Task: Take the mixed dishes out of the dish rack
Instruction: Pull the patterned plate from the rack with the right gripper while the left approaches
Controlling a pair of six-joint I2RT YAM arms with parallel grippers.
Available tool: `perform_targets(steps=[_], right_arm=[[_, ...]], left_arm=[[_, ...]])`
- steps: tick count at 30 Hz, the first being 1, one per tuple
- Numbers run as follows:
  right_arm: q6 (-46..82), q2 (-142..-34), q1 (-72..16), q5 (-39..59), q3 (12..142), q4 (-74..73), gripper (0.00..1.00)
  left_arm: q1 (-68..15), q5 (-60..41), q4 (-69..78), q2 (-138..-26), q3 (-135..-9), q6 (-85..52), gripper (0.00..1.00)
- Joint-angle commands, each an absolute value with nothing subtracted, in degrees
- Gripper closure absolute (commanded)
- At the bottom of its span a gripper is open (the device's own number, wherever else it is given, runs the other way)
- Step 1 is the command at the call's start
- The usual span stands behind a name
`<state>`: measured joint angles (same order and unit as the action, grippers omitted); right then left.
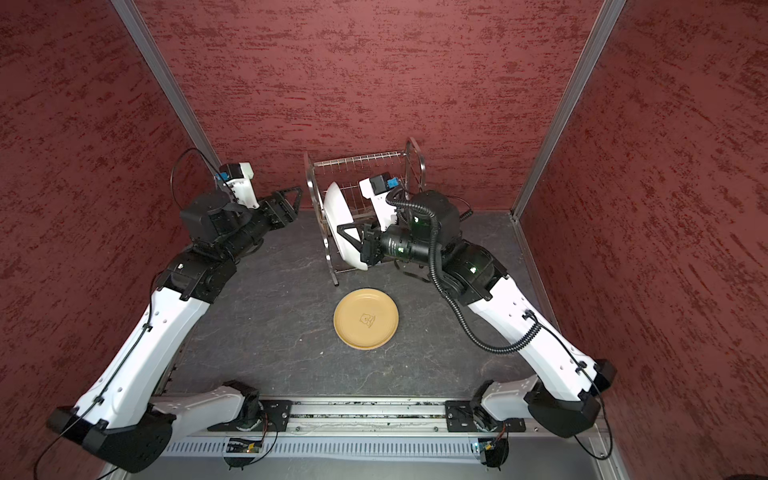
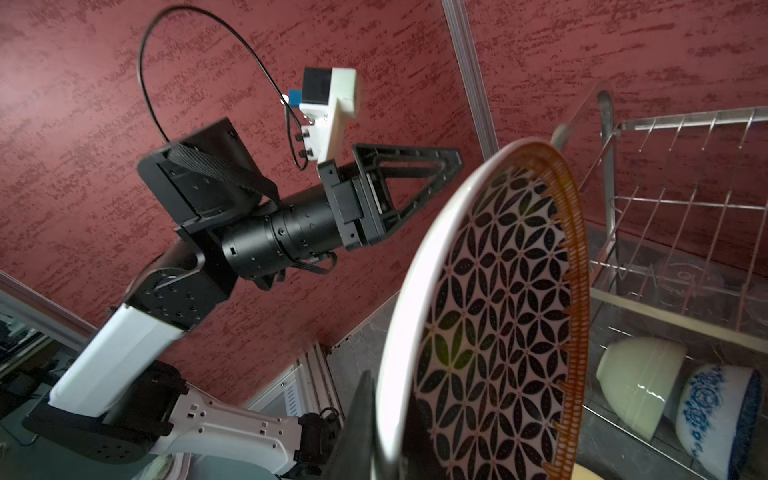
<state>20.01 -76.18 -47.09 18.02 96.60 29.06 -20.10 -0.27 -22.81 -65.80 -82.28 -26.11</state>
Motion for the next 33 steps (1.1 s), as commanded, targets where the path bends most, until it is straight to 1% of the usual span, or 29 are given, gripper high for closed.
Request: perform_targets(steps=[1,6,10,14,19,21,25,30,33], right_arm=[[14.3,-73.8,-49.6,8.3,95.2,24.1,1.0],[7.9,-74.9,-54.3,-2.1,91.7,26.4,1.0],[2.7,-76.5,-58.5,-10.9,89.3,28.1,1.0],[-1.6,-77.3,-62.1,-15.5,85.4,27.6,1.0],[-8.1,-76.9,-67.0,-21.6,79.1,26.1,1.0],[-10.2,-76.2,-68.2,-22.4,76.3,24.5,1.0],[-12.0,-75.6,-68.9,-19.9,74.0,23.7,1.0],[-13.1,-76.8,-69.7,-21.3,73.1,23.7,1.0],[-13.9,-77.3,-70.4,-22.7,72.9,24.1,1.0]], left_arm=[[-20.9,1.0,-27.9,-63.4,-81.6,-27.1,0.21],[-21.0,-0.3,-33.1,-61.3,-81.5,-28.1,0.19],[-21.3,-3.2,-36.5,-61.0,-80.6,-28.5,0.17],[-21.4,-6.4,-40.9,-61.1,-80.0,-28.6,0.16],[-21.7,-8.9,-43.2,-57.5,-75.9,-28.2,0.15],[-21.8,-11.2,-44.7,-57.1,-75.1,-28.2,0.14],[-22.1,-18.3,-46.2,-57.9,-72.9,-28.4,0.15],[-23.1,-19.7,-47.0,-59.6,-69.8,-29.1,0.23],[-23.6,-21.2,-47.0,-60.5,-68.4,-29.2,0.24]])
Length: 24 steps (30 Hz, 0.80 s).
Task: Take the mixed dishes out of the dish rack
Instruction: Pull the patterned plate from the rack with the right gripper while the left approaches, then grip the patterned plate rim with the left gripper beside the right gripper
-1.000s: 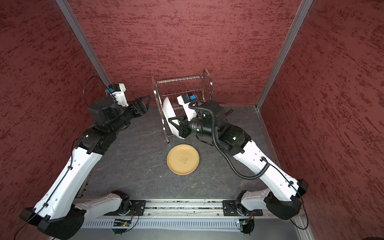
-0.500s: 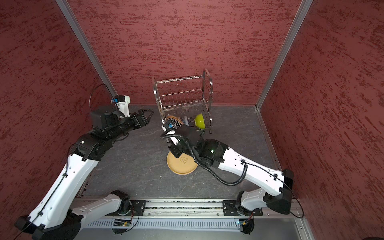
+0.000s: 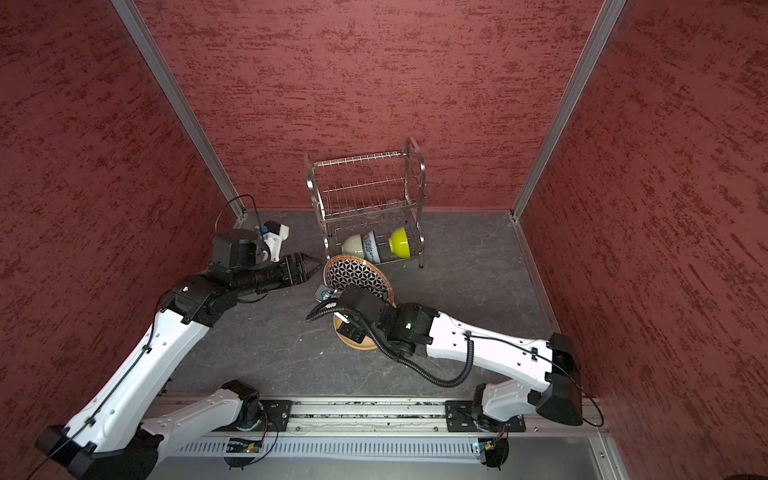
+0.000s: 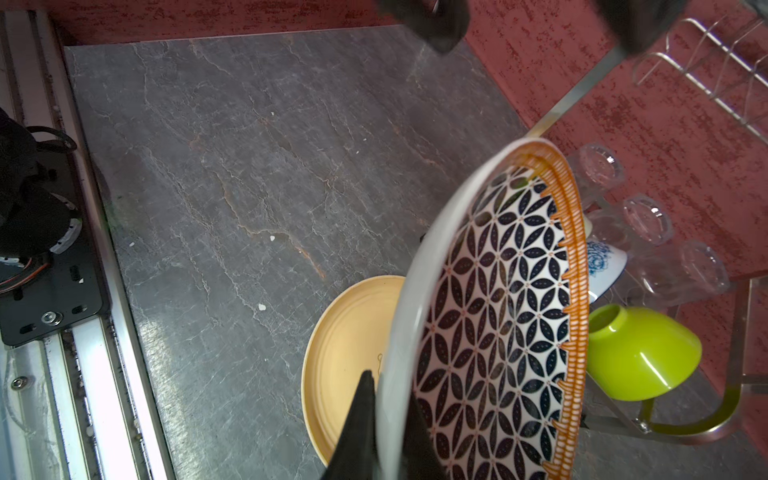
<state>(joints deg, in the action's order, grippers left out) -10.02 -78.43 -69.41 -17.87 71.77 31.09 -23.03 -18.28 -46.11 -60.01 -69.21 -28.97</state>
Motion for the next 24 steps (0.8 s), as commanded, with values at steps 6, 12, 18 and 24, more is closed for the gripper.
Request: perform_targets(steps=[6,12,18,24], right_arm=[[-14.6,-78.3,-71.2,-22.6,72.8,24.3,1.0],[-15.6,-79.3,-71.7,-24.8,72.9,23.7,1.0],[-16.8,-79.6,-72.2,-29.1,72.3,22.7,1.0],[-17.1,-78.5,-72.2,-30.2,71.2,20.6,1.0]], left_arm=[[-24.5,-23.2,-46.6,-62.8,-66.9,-29.5,0.27],[-26.0,-24.3,-45.6,-64.9,-66.1,-29.8,0.5],[-26.7,-24.3,-45.3,-66.2,-65.1,-30.2,0.61],[-27.3,-25.4,-44.0,-67.0,-64.5,-30.4,0.87]])
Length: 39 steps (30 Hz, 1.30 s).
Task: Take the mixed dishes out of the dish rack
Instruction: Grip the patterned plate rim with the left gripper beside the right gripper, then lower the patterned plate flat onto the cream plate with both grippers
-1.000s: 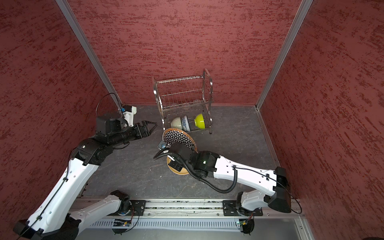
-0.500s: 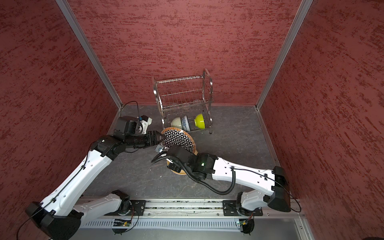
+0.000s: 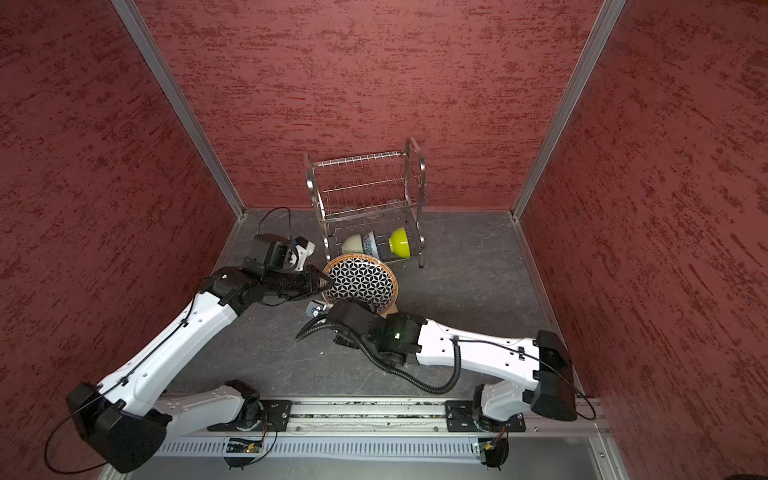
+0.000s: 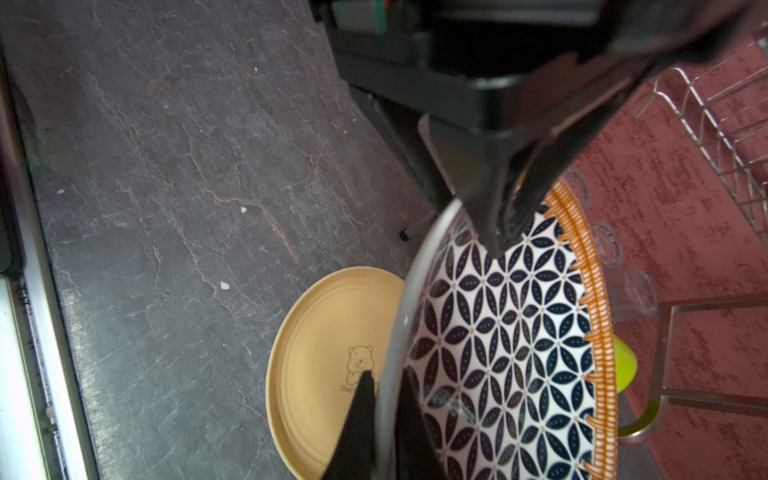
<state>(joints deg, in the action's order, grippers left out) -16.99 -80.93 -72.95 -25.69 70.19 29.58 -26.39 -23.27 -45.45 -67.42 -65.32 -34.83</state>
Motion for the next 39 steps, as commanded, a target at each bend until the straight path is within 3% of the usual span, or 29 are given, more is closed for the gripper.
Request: perform_targets(steps=[1,5,6,9,10,14,25,39], right_arm=[[-17.1,-78.3,-72.2,-30.5,70.9,20.1,1.0],[-17.1,-76.9,-72.2,-30.9,69.4,18.4,0.99],[-16.9,-76.6,-72.2,-30.8,68.9,18.0,0.92],[-16.3,-75.8,-72.2,-30.6,67.5,16.7,0.54],[-15.8,-75.4,-72.2,-30.4,67.1,16.4,0.47],[-11.9,-74.4,-71.9,-25.6,66.8,16.8,0.37],[-1.4,-67.2,-66.9,-4.2,62.0,14.4,0.36],[19.7,-64.7,-44.3,1.4,54.9,20.3,0.45]], left_arm=[[-27.5,-25.4,-43.7,-67.1,-64.5,-30.4,0.9],[-28.3,-25.6,-42.6,-67.4,-63.9,-30.5,0.98],[-28.5,-25.6,-42.4,-67.4,-63.7,-30.6,0.99],[-29.4,-25.2,-41.6,-67.4,-63.1,-30.5,1.0],[-29.8,-24.8,-41.3,-67.3,-62.7,-30.4,1.0],[-31.2,-22.6,-39.8,-66.8,-60.8,-30.0,1.0],[-29.5,-19.4,-34.1,-64.4,-53.1,-30.9,1.0],[-28.9,-20.5,-28.2,-63.3,-48.4,-31.8,1.0]])
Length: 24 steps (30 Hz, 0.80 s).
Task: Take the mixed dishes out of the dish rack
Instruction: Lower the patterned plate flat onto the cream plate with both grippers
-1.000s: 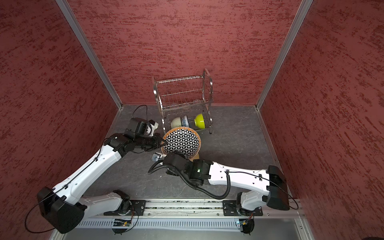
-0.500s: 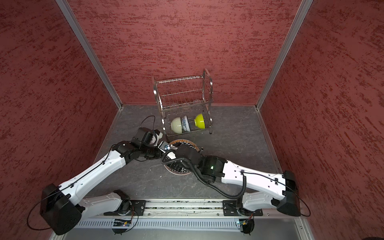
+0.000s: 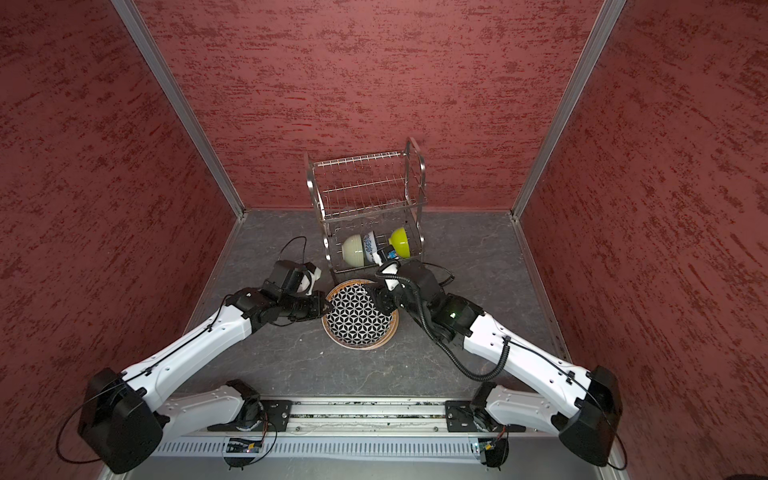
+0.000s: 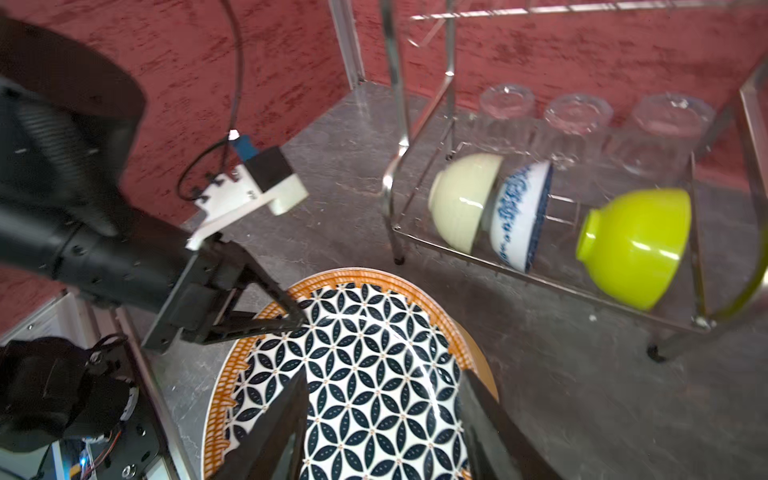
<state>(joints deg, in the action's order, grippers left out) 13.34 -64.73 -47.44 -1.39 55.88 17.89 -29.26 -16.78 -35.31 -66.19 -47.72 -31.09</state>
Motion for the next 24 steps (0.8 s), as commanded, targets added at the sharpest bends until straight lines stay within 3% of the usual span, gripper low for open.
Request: perform_targets(steps=[1,8,17,24], right_arm=[[20.6,-64.8,-42.9,2.5,54.4,20.5,0.46],[25.9,-67.2,-34.5,14.1,49.1,17.3,0.49],[27.9,-72.2,-32.5,21.2,46.6,11.8,0.49],[30.3,-74.8,-32.3,24.0,44.6,6.5,0.71]], left_arm=[[-28.8,-20.5,-28.1,-63.0,-48.2,-31.7,1.0],[-28.2,-20.6,-27.6,-61.4,-47.4,-31.5,1.0],[-27.3,-21.4,-26.7,-60.6,-46.4,-31.6,1.0],[-27.1,-21.4,-24.9,-60.4,-45.1,-32.0,1.0]])
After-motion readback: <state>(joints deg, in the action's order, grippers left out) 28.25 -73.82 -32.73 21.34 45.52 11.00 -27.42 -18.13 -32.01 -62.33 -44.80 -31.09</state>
